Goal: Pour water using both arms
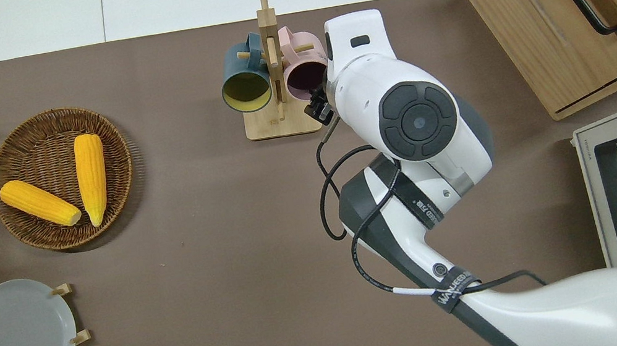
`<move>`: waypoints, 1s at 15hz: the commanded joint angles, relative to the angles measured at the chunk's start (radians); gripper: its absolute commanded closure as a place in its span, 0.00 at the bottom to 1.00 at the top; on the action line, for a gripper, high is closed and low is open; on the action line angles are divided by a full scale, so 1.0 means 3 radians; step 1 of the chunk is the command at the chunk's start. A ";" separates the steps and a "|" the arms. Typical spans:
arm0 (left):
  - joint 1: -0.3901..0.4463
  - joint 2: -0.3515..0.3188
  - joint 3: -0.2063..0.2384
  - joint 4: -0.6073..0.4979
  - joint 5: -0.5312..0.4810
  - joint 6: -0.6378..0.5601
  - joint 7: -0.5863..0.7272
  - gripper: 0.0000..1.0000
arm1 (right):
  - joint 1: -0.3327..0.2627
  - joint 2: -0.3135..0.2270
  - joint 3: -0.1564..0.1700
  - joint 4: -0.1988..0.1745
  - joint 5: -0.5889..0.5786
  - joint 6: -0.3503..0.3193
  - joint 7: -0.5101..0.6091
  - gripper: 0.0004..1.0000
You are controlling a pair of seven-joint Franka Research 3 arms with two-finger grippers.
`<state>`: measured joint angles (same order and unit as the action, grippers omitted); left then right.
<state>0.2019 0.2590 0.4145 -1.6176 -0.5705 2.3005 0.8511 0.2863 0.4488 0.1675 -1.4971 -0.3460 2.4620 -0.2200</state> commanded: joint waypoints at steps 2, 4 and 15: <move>0.0022 0.0251 -0.0052 0.0018 -0.0475 0.0344 0.0266 0.01 | 0.0022 0.0130 -0.0037 0.0097 -0.0176 0.0087 -0.0023 0.15; 0.0033 0.0292 -0.0052 0.0033 -0.0654 0.0365 0.0419 0.01 | 0.0022 0.0160 -0.0057 0.0142 -0.0186 0.0087 -0.0029 0.23; 0.0058 0.0425 -0.0083 0.0125 -0.0952 0.0523 0.0819 0.01 | 0.0114 0.0248 -0.0129 0.0235 -0.0243 0.0082 -0.0024 0.53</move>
<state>0.2048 0.3674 0.3999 -1.6023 -0.8287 2.4429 1.0666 0.3076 0.4983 0.1333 -1.4595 -0.3979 2.4774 -0.2204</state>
